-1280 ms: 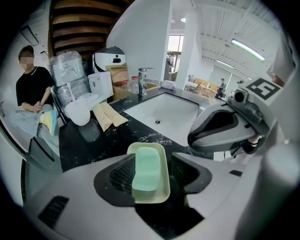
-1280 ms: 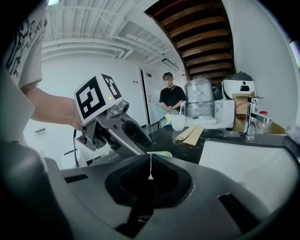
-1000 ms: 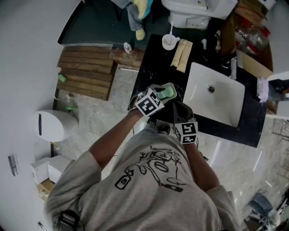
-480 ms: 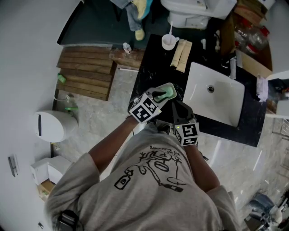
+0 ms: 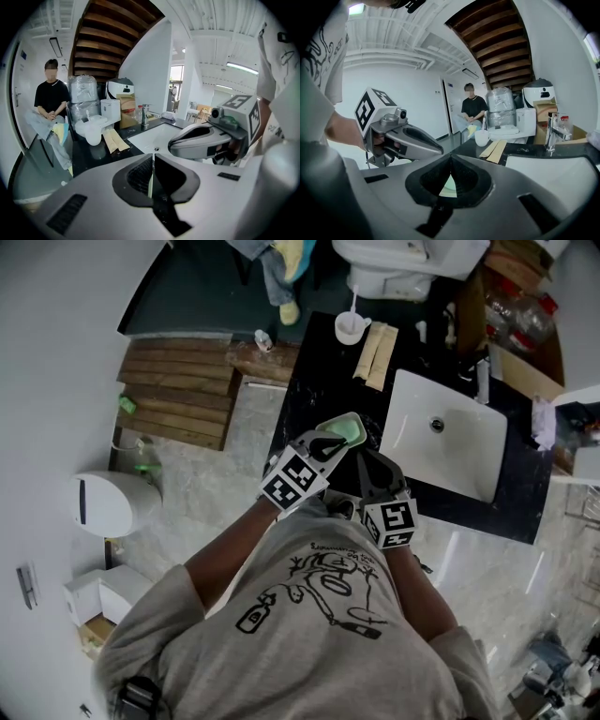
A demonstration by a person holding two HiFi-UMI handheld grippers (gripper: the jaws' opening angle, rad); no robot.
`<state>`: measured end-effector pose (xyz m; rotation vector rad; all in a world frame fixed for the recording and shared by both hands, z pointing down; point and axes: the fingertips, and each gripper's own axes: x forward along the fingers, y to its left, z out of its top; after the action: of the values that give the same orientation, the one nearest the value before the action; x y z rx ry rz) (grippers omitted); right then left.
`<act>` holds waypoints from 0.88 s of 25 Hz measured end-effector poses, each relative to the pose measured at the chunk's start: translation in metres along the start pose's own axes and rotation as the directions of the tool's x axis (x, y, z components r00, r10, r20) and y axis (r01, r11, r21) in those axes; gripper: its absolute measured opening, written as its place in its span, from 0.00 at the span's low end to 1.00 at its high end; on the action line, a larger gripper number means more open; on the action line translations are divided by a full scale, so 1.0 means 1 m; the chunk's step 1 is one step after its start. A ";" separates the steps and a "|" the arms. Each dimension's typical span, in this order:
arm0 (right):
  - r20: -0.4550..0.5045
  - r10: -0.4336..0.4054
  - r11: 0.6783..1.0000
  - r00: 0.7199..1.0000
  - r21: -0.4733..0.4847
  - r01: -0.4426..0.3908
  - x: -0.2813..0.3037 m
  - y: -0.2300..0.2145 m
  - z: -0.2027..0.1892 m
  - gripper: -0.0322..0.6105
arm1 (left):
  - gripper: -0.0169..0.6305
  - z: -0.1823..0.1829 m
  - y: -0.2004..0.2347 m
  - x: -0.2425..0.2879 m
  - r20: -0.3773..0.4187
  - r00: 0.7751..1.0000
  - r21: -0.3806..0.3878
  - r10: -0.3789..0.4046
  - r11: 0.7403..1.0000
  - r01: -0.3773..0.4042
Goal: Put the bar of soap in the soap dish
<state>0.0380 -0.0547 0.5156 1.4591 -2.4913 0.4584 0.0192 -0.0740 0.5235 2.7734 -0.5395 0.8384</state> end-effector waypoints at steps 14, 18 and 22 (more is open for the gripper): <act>0.057 0.020 1.000 0.998 -0.003 -0.020 -0.016 0.014 0.037 0.08 | 0.03 0.043 -0.017 -0.038 0.216 0.976 0.000 0.029 1.000 -0.029; 0.072 0.030 1.000 0.997 -0.005 -0.029 -0.020 0.021 0.049 0.08 | 0.03 0.060 -0.021 -0.051 0.303 0.952 -0.019 0.046 0.999 -0.043; 0.094 0.032 0.999 0.995 -0.028 -0.029 -0.025 0.025 0.062 0.08 | 0.03 0.074 -0.025 -0.061 0.368 0.928 -0.014 0.065 0.998 -0.065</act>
<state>0.0266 -0.0467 0.4458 1.4676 -2.5860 0.3686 0.0186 -0.0546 0.4269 2.9387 -0.6941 0.3205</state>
